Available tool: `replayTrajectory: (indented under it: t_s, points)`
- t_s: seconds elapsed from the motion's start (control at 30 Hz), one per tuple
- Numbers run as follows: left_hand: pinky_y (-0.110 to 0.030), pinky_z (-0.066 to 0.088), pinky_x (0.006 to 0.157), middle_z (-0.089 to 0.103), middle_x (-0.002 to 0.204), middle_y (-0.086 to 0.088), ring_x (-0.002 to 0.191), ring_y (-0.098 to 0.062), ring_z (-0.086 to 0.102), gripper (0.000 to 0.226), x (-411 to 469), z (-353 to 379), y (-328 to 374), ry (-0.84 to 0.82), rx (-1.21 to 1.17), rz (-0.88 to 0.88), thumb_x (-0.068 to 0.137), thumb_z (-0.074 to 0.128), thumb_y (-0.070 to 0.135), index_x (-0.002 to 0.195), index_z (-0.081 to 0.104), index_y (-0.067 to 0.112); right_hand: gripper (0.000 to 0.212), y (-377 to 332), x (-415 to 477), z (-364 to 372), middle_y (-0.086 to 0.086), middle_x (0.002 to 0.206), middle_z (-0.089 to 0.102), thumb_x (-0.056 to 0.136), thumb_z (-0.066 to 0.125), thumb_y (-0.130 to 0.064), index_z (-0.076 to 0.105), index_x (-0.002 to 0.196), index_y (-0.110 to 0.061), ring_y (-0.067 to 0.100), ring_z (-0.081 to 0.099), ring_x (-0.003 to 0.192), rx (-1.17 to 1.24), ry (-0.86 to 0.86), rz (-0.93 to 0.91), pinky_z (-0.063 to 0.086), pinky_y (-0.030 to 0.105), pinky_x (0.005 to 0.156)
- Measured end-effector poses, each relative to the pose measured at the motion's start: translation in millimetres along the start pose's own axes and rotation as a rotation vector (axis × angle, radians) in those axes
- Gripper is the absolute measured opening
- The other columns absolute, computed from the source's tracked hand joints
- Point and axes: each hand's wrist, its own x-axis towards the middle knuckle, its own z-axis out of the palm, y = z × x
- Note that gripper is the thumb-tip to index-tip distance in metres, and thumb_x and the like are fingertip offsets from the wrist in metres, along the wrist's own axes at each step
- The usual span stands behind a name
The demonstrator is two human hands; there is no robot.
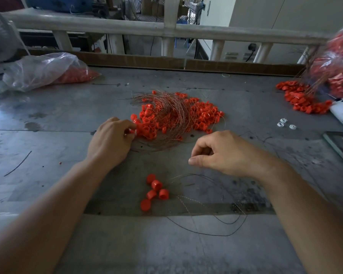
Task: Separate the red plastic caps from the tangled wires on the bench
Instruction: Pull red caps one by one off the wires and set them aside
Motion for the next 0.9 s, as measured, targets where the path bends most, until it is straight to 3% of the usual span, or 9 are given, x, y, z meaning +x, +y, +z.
replayTrajectory:
  t_s: [0.2, 0.3, 0.37, 0.5, 0.6, 0.77, 0.9]
  points:
    - [-0.030, 0.041, 0.079, 0.067, 0.098, -0.008, 0.094, -0.027, 0.059, 0.017, -2, -8, 5, 0.107, -0.125, -0.074, 0.087, 0.058, 0.011, 0.101, 0.066, 0.013, 0.019, 13, 3, -13, -0.016, 0.061, 0.056, 0.083, 0.063, -0.038, 0.060, 0.067, -0.027, -0.002, 0.050, 0.055, -0.033, 0.306, 0.108, 0.034, 0.008, 0.046]
    - [-0.018, 0.039, 0.074, 0.059, 0.098, -0.001, 0.089, -0.019, 0.057, 0.023, -7, -18, 11, 0.198, -0.210, -0.046, 0.090, 0.054, 0.010, 0.109, 0.065, 0.015, 0.017, 26, 7, -21, -0.015, 0.062, 0.054, 0.083, 0.063, -0.034, 0.062, 0.070, -0.023, 0.009, 0.053, 0.063, -0.007, 0.487, 0.209, 0.036, 0.023, 0.056]
    - [-0.007, 0.035, 0.068, 0.057, 0.096, 0.003, 0.081, -0.011, 0.055, 0.025, -14, -22, 19, 0.203, -0.258, -0.010, 0.088, 0.057, 0.008, 0.112, 0.064, 0.015, 0.015, 35, 9, -23, -0.015, 0.062, 0.052, 0.084, 0.062, -0.031, 0.065, 0.074, -0.021, 0.013, 0.053, 0.069, -0.016, 0.550, 0.263, 0.033, 0.023, 0.062]
    - [0.002, 0.037, 0.063, 0.058, 0.083, 0.013, 0.071, 0.003, 0.054, 0.022, -27, -23, 31, 0.155, -0.323, 0.046, 0.081, 0.066, 0.006, 0.098, 0.065, 0.019, 0.007, 49, 18, -21, -0.007, 0.074, 0.056, 0.086, 0.059, -0.023, 0.066, 0.084, -0.020, 0.016, 0.056, 0.083, 0.023, 0.549, 0.337, 0.036, 0.022, 0.070]
    - [0.004, 0.036, 0.065, 0.054, 0.082, 0.019, 0.071, 0.002, 0.054, 0.021, -32, -23, 34, 0.129, -0.325, 0.090, 0.078, 0.068, 0.005, 0.094, 0.067, 0.019, 0.017, 51, 26, -14, -0.010, 0.080, 0.055, 0.087, 0.058, -0.019, 0.065, 0.102, -0.023, 0.011, 0.053, 0.086, 0.113, 0.445, 0.334, 0.032, 0.016, 0.069]
    - [0.001, 0.039, 0.066, 0.057, 0.084, 0.015, 0.076, -0.001, 0.057, 0.019, -33, -23, 32, 0.104, -0.312, 0.117, 0.079, 0.069, 0.009, 0.094, 0.068, 0.020, 0.035, 47, 36, -1, -0.001, 0.124, 0.057, 0.090, 0.054, -0.015, 0.055, 0.125, -0.020, 0.010, 0.051, 0.110, 0.187, 0.329, 0.303, 0.032, 0.016, 0.087]
    - [-0.001, 0.040, 0.065, 0.057, 0.086, 0.017, 0.076, 0.000, 0.057, 0.019, -32, -23, 30, 0.102, -0.314, 0.114, 0.079, 0.069, 0.012, 0.095, 0.068, 0.022, 0.031, 48, 39, -1, 0.001, 0.118, 0.062, 0.089, 0.054, -0.009, 0.059, 0.120, -0.012, 0.009, 0.056, 0.105, 0.312, 0.517, 0.220, 0.039, 0.019, 0.093]
